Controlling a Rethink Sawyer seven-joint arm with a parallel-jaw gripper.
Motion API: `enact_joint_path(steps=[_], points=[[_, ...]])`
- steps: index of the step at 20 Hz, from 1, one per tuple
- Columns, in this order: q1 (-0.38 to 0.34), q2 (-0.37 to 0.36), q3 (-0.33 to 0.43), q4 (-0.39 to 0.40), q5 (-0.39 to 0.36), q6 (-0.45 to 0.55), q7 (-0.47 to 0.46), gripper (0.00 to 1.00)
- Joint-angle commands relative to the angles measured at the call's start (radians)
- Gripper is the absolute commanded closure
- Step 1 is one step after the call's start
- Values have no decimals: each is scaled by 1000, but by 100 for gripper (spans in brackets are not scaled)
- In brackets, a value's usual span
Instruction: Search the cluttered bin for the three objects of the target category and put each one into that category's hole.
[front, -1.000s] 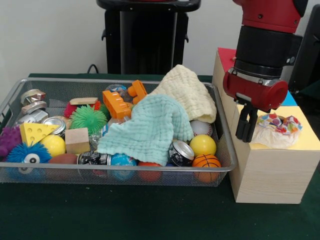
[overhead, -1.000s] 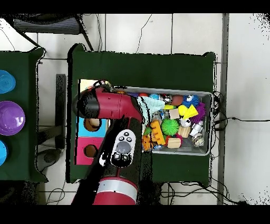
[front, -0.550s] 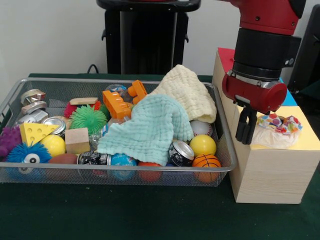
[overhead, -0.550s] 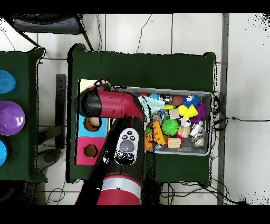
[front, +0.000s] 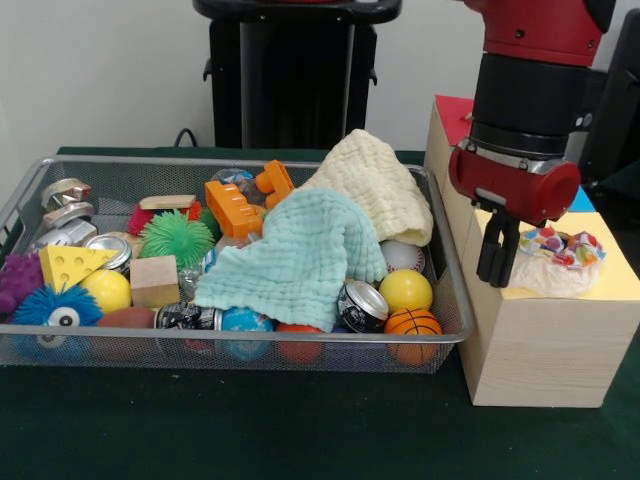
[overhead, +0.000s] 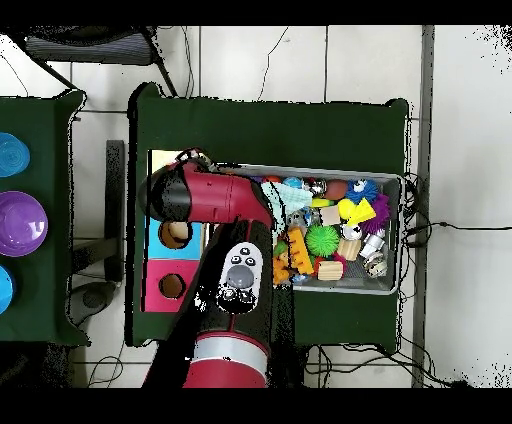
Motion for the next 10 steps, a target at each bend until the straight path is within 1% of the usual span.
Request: enact_joint_path(steps=[1, 10], points=[[-3, -20, 95, 12, 23, 43, 60, 100], [-2, 2, 89, -4, 18, 24, 63, 100]])
